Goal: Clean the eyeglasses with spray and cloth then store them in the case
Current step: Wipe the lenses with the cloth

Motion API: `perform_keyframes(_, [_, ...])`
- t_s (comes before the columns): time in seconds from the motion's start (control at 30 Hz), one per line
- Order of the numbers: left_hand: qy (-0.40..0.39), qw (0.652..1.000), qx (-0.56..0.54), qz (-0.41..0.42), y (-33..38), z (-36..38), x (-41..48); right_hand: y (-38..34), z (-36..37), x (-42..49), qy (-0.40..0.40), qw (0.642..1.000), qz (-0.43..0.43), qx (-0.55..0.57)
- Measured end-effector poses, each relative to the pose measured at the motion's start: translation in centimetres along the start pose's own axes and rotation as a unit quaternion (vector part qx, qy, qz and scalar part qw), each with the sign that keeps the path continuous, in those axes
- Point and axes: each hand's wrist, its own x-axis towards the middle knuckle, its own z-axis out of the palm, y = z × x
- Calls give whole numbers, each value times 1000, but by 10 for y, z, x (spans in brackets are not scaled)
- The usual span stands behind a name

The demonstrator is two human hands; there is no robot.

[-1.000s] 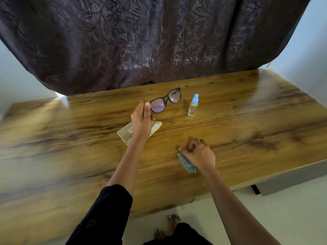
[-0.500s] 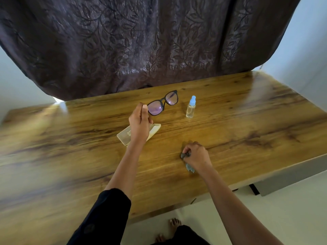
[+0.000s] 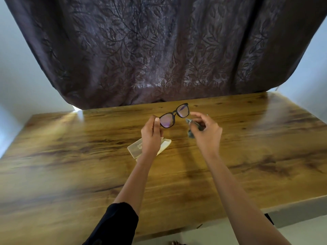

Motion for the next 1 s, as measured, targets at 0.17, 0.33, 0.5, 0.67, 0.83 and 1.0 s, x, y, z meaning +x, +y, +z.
perform_keyframes(0.17, [1, 1000, 6, 8, 2, 6, 6, -13, 24, 14, 25, 992, -119, -20])
perform_keyframes(0.33, [15, 1000, 11, 10, 5, 13, 15, -6, 49, 20, 2, 978, -191, -79])
perform_keyframes(0.5, [36, 999, 25, -7, 3, 19, 24, 1, 58, 22, -25, 969, -234, -69])
perform_keyframes(0.67, [40, 999, 15, -15, 4, 23, 25, 9, 50, 43, 6, 978, -196, -69])
perform_keyframes(0.83, [49, 999, -4, -22, 4, 28, 28, 7, 57, 41, 3, 971, -230, -58])
perform_keyframes(1.0, [61, 998, -13, -22, 1, 30, 31, 12, 65, 38, -19, 959, -279, -48])
